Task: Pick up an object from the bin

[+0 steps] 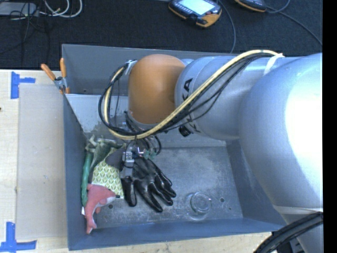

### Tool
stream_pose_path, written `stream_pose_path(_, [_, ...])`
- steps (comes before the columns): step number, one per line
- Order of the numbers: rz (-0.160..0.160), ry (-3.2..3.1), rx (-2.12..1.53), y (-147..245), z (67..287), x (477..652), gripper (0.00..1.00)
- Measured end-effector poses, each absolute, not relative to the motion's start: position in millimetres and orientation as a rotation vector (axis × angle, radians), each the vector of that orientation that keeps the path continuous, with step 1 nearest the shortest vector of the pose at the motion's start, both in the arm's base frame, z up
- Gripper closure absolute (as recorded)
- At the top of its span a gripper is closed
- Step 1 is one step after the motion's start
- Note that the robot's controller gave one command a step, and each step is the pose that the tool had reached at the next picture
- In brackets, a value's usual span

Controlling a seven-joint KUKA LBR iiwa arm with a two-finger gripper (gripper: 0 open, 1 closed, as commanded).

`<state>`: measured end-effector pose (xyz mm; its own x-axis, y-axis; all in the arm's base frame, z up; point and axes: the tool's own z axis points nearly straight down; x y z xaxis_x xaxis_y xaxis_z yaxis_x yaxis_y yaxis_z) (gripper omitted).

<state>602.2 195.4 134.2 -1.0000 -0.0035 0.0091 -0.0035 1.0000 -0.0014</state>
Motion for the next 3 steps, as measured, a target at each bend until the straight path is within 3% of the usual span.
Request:
stream_pose_path(1, [0.000,-3.140,-0.001,194.5,139.2,604.3,0.00])
stream_pose_path(2, [-0.001,-3.126,-0.282,164.6,92.6,606.3,0.00])
stream_pose_path(3, [0.005,-3.111,-0.359,159.5,91.3,592.4,0.00])
